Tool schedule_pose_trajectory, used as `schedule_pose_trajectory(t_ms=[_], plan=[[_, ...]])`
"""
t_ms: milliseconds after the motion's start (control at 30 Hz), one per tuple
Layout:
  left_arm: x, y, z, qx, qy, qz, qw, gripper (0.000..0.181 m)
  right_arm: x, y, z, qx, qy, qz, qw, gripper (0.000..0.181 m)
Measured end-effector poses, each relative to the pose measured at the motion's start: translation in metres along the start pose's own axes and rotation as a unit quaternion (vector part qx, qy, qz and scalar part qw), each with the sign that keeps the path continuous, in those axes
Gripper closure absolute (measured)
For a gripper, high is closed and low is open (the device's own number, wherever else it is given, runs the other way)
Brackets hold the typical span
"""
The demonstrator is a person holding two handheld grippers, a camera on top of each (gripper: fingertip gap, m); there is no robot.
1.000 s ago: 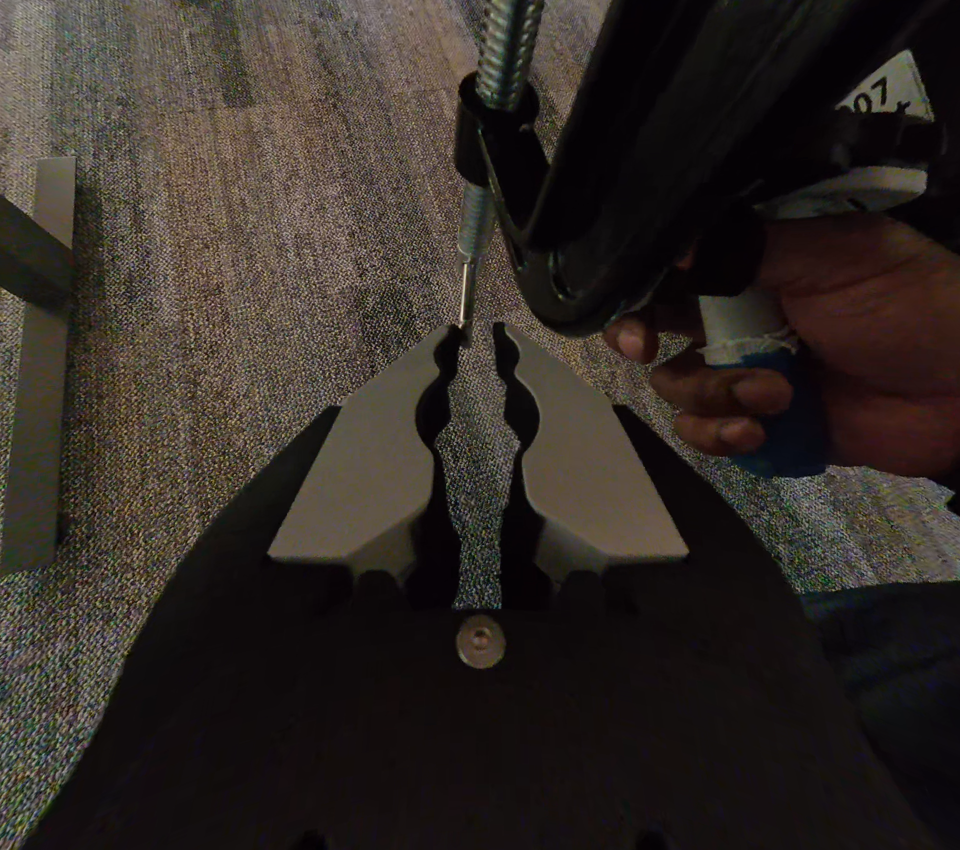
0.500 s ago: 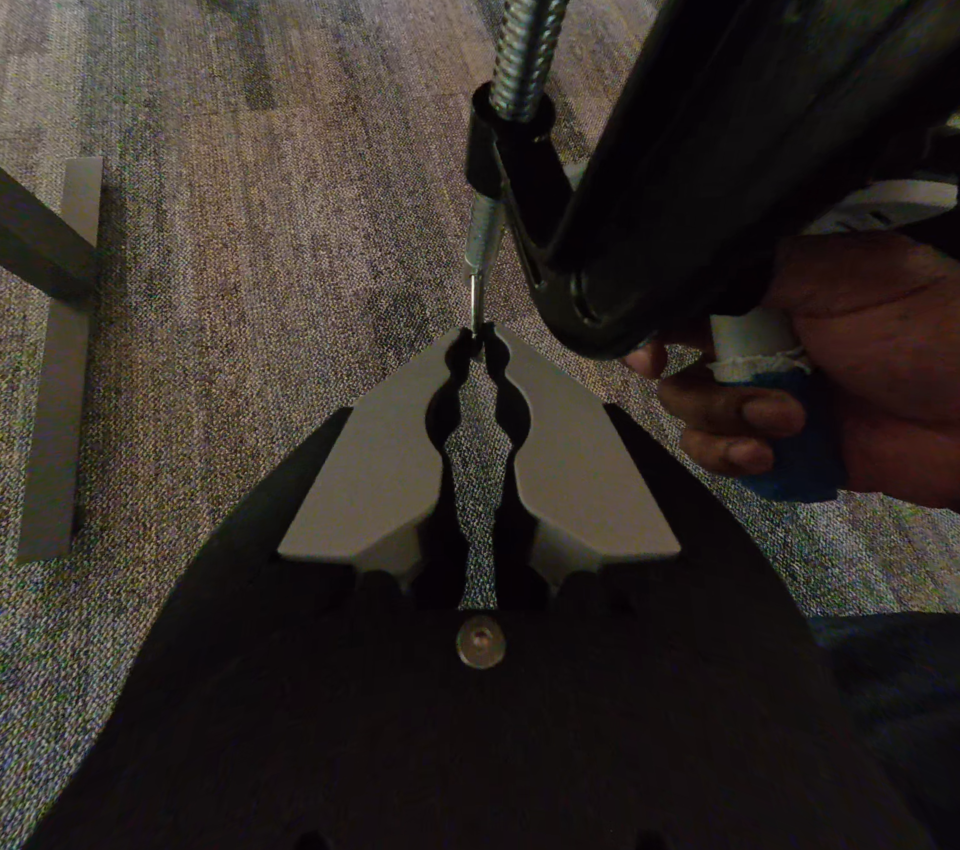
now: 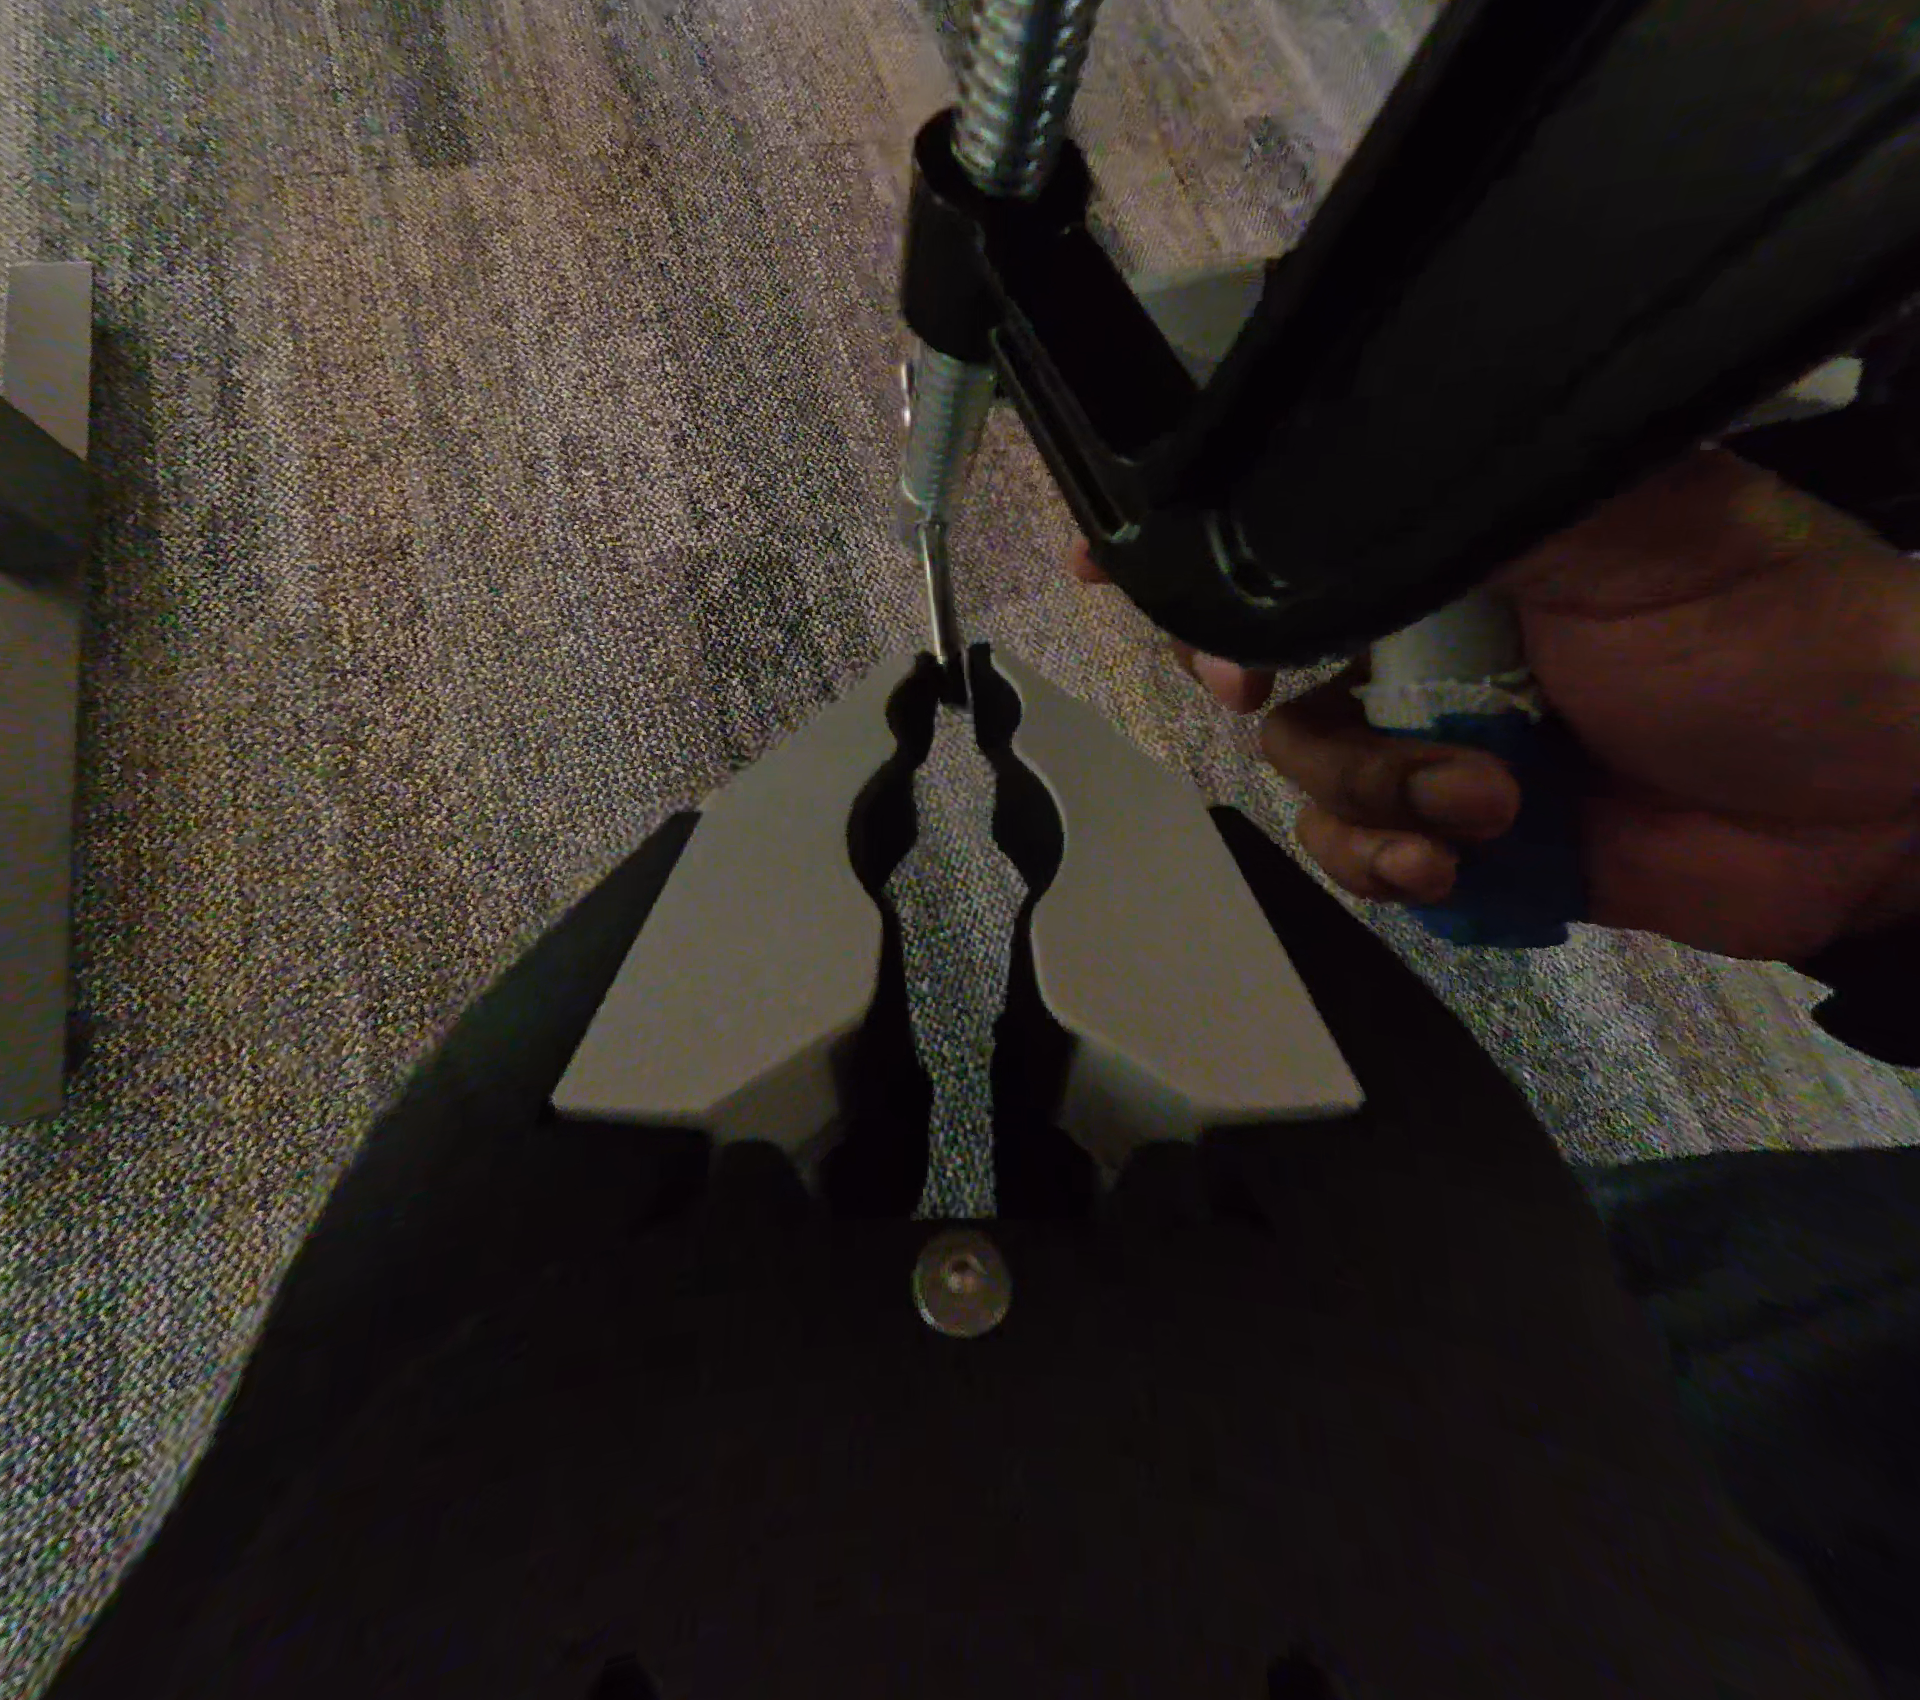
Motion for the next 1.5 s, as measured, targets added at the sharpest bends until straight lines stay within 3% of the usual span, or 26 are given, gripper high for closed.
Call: schedule_pose_trajectory(t_ms=[167, 333, 467, 633, 833, 900, 1100, 1267, 1500], plan=[[-0.011, 0.002, -0.003, -0.008, 0.028, 0.021, 0.999, 0.14, -0.008, 0.012, -0.008, -0.06, 0.038, 0.014, 0.997, 0.151], [-0.043, -0.008, -0.008, -0.024, 0.067, -0.004, 0.997, 0.123, -0.029, 0.021, -0.012, -0.083, 0.094, 0.003, 0.992, 0.125], [-0.057, -0.011, -0.006, -0.038, 0.073, -0.012, 0.997, 0.123, -0.037, 0.034, -0.002, -0.126, 0.126, 0.019, 0.984, 0.114], [-0.045, -0.004, 0.005, -0.054, 0.047, 0.017, 0.997, 0.127, -0.03, 0.044, 0.004, -0.153, 0.14, 0.032, 0.978, 0.102], [-0.058, -0.028, -0.009, -0.057, 0.097, -0.043, 0.993, 0.131, -0.027, 0.05, 0.01, -0.168, 0.16, 0.02, 0.973, 0.094], [-0.062, -0.029, -0.016, -0.02, 0.097, -0.045, 0.994, 0.118, -0.023, 0.052, 0.012, -0.176, 0.168, 0.016, 0.97, 0.092], [-0.076, -0.043, -0.02, 0.027, 0.055, -0.07, 0.996, 0.112, -0.014, 0.055, 0.018, -0.204, 0.187, 0.011, 0.961, 0.09], [-0.075, -0.07, -0.023, 0.07, -0.005, -0.111, 0.991, 0.133, -0.007, 0.048, 0.023, -0.222, 0.193, -0.006, 0.956, 0.093], [-0.069, -0.084, -0.025, 0.055, 0.023, -0.146, 0.987, 0.151, 0.0, 0.048, 0.028, -0.274, 0.18, 0.01, 0.945, 0.106]])
Point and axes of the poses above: each gripper's, where its closed fingertips meet, x out along the fingers, y out of its underside, z = x × y across the jaws, the point moved 1 cm from there along -x, back along the fingers, and after that the axes turned 5 degrees about -y, right-handed, at the moved point
